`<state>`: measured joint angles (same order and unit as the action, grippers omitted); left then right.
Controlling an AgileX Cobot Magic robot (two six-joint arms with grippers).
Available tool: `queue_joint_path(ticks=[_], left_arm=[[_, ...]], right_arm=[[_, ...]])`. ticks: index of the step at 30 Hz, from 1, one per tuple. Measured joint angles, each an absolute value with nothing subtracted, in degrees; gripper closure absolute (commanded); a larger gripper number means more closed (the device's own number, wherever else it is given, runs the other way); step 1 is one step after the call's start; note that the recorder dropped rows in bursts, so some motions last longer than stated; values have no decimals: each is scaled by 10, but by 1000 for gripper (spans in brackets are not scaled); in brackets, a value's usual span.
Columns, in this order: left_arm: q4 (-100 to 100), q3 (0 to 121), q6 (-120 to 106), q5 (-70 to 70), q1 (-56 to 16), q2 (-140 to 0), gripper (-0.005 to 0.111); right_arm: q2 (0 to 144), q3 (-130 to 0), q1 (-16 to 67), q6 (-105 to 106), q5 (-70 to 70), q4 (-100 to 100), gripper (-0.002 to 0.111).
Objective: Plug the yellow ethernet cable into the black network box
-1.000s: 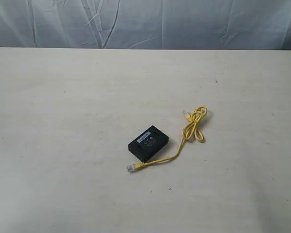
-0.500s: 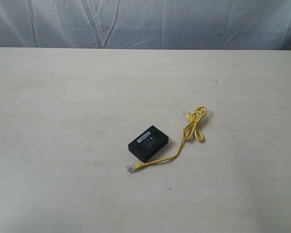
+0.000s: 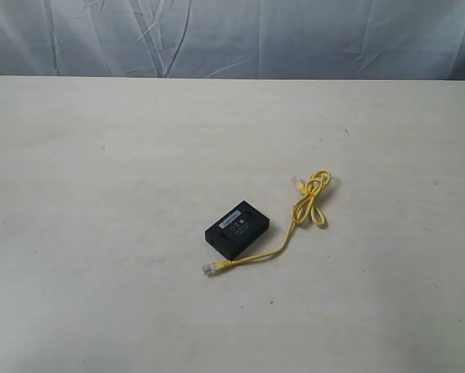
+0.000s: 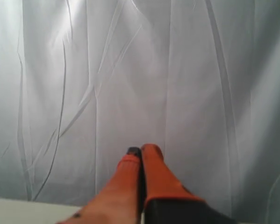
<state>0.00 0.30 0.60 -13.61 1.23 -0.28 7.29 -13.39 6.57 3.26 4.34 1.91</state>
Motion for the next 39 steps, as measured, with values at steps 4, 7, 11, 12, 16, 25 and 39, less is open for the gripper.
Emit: queue_joint_path(ticks=[4, 7, 11, 12, 16, 25, 39], left_arm=[[0, 3, 6, -136, 12, -3, 107], [0, 3, 6, -136, 12, -3, 107], [0, 3, 6, -136, 12, -3, 107], [0, 3, 6, -136, 12, -3, 107], [0, 3, 6, -136, 12, -3, 107], [0, 3, 6, -136, 12, -3, 107], [0, 3, 6, -136, 12, -3, 107]], right_arm=[[182, -242, 66, 36, -79, 21, 109], [317, -332, 66, 36, -210, 12, 109], [515, -369, 66, 43, -278, -33, 109], [571, -381, 67, 69, -285, -53, 109], [694, -450, 124, 213, -321, -139, 109], [900, -534, 278, 539, -340, -186, 109], [1039, -568, 342, 778, -361, -260, 109]])
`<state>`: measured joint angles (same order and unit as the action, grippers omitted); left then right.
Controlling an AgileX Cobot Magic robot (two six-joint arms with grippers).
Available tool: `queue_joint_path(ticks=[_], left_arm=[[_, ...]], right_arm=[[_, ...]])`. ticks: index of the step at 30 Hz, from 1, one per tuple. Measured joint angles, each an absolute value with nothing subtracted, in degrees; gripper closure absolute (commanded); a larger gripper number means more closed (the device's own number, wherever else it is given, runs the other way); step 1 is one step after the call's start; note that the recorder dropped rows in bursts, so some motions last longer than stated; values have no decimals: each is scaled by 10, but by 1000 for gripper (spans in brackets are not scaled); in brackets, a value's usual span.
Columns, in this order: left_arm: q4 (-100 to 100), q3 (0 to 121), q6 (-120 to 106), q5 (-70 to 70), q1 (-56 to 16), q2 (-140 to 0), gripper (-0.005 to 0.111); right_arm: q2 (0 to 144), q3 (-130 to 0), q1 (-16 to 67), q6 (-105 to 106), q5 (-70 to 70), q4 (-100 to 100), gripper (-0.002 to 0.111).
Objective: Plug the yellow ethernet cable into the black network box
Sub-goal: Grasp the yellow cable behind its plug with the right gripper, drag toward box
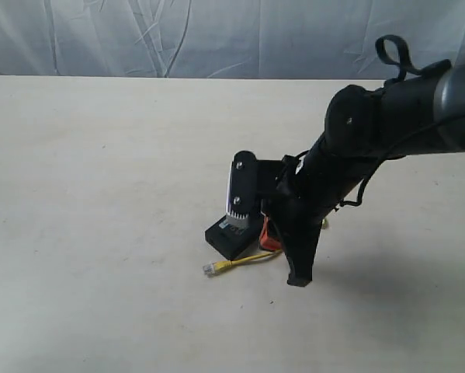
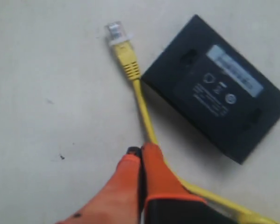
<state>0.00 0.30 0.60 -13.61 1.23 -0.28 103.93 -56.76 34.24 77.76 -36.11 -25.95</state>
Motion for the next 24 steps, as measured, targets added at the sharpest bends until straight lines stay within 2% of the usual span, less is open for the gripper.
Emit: queue_joint_path(ticks=[18, 24], left_arm=[[0, 3, 6, -136, 12, -3, 107], [0, 3, 6, -136, 12, -3, 107]], right_arm=[[1083, -568, 359, 840, -318, -265, 109], [1076, -568, 359, 838, -318, -265, 72]])
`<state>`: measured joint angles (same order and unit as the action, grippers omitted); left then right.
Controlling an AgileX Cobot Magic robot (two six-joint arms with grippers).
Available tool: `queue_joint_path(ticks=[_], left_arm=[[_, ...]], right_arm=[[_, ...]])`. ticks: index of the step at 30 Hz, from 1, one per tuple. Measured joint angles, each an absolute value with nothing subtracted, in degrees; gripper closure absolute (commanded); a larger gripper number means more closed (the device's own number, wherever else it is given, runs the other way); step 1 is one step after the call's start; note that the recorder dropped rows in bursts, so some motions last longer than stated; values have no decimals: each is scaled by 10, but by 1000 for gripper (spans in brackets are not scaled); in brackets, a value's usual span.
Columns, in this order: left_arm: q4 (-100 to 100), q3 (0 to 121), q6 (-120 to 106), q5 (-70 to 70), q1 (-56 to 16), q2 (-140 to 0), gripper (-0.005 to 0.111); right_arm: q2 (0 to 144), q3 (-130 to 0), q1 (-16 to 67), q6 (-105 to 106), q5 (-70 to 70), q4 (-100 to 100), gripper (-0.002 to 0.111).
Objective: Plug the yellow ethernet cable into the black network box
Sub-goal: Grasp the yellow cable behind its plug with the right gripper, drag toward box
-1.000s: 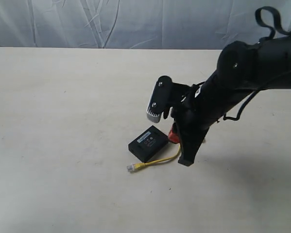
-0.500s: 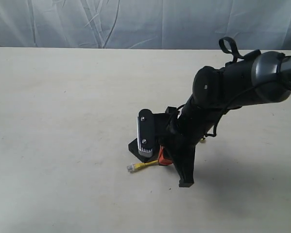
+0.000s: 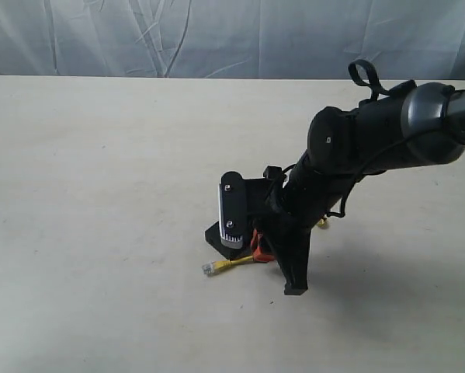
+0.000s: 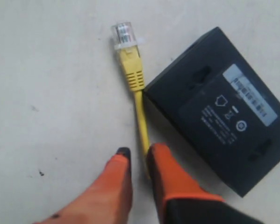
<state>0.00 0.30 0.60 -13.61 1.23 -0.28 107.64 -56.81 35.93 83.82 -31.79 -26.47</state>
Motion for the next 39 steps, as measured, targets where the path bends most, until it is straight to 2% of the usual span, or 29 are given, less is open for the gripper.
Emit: queue_joint_path(ticks=[2, 12, 15, 18, 28, 34, 39], left_arm=[[0, 3, 6, -136, 12, -3, 107], [0, 3, 6, -136, 12, -3, 107], [0, 3, 6, -136, 12, -3, 107], [0, 3, 6, -136, 12, -3, 107], [0, 3, 6, -136, 12, -3, 107], [0, 3, 6, -136, 12, -3, 107], [0, 3, 6, -136, 12, -3, 107]], right_arm=[[1075, -568, 359, 837, -318, -263, 68], [1105, -569, 359, 837, -283, -261, 70], [1108, -569, 359, 838, -281, -261, 85], [1111, -572, 361, 838, -282, -262, 109], [1085, -572, 361, 745, -294, -252, 108], [1002, -572, 361, 713, -388, -202, 108], [943, -572, 361, 561, -422, -121, 108]])
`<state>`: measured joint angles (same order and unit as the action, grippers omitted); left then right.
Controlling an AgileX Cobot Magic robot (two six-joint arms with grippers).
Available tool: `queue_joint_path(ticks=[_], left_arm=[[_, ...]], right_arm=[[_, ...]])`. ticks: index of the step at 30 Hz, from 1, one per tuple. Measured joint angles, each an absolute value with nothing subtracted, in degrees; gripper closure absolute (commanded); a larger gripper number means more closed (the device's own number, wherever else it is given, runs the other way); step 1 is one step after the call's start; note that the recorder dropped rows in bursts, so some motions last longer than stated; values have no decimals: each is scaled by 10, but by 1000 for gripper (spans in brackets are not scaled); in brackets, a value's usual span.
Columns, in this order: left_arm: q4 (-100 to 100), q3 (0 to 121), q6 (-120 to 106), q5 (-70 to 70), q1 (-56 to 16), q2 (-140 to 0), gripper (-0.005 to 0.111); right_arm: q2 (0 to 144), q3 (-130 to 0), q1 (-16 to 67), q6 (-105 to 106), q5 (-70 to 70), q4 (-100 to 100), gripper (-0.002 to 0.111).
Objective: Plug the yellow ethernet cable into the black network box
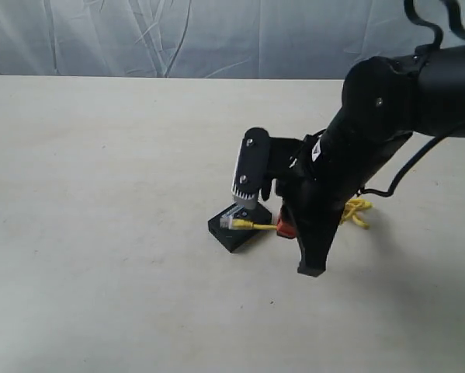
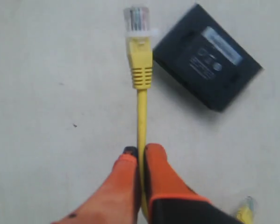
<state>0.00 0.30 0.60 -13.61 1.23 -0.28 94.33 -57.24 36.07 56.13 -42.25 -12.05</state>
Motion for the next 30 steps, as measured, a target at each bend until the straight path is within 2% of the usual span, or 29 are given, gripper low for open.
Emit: queue_joint_path(ticks=[4, 7, 30], left_arm=[[0, 3, 6, -136, 12, -3, 107], [0, 3, 6, -136, 12, -3, 107], [-22, 3, 6, -102, 12, -3, 107]], right_arm=[[929, -572, 361, 340, -421, 0, 108], [934, -561, 361, 254, -421, 51, 108], [1015, -519, 361, 221, -332, -76, 108]])
